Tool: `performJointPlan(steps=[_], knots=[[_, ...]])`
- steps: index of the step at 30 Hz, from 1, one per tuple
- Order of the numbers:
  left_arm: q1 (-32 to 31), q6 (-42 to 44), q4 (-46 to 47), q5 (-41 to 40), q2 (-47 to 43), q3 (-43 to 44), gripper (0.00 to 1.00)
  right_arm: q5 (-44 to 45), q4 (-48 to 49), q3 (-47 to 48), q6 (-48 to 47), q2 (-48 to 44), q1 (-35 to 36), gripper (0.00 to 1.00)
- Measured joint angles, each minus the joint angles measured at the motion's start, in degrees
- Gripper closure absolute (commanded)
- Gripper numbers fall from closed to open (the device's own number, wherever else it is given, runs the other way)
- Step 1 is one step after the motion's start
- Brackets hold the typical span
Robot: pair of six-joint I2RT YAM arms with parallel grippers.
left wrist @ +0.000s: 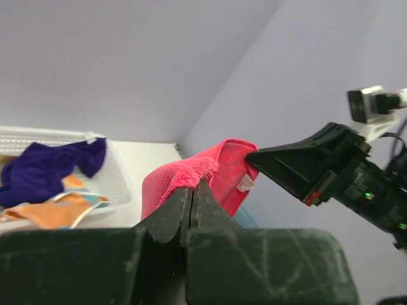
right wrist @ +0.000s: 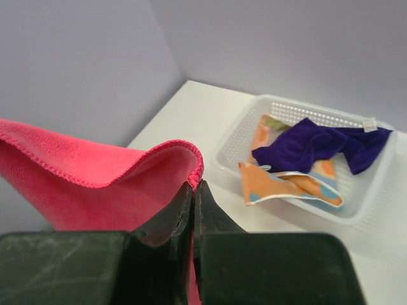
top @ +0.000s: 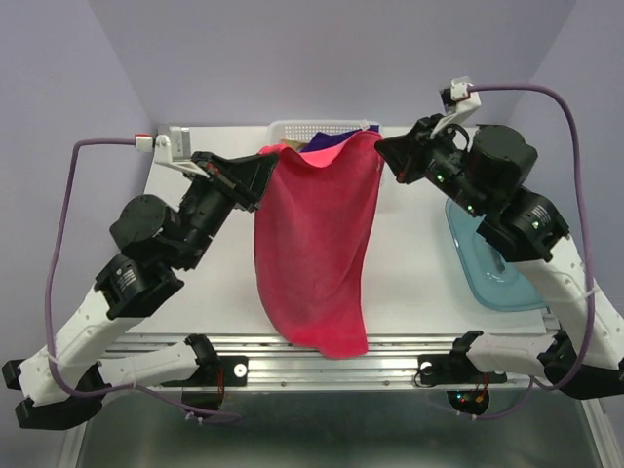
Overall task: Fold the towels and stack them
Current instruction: Flatten out the crumpled towel
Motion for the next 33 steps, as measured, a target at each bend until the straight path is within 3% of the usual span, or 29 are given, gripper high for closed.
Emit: performJointPlan(steps=[3, 6, 11, 17, 25, 33], knots=[[2.2, 1.6, 0.2, -3.0, 3.1, 0.0, 1.00, 5.2, 1.1, -0.7, -1.7, 3.0, 0.0, 0.99], [8.4, 2.1, 1.9, -2.5, 6.5, -0.9, 1.00, 9.6, 3.5, -0.7, -3.6, 5.3, 0.0, 0.99], [21.0, 1.5, 4.8, 3.4, 10.7, -3.8, 1.00, 14.9, 8.3, -1.2, -6.3, 8.5, -0.7, 0.99], [29.2, 0.8, 10.3, 13.0, 15.6, -5.1, 1.00, 17.1, 11.9, -1.4, -9.0, 11.8, -3.3, 0.99], [30.2, -0.9, 13.9, 25.7, 10.2, -6.8, 1.00, 6.2, 10.5, -0.9, -9.6, 9.8, -4.1, 0.99], [30.2, -6.9, 17.6, 37.3, -5.8, -5.0, 1.00, -14.1, 4.9, 10.6, -4.3, -1.0, -4.1, 0.99]])
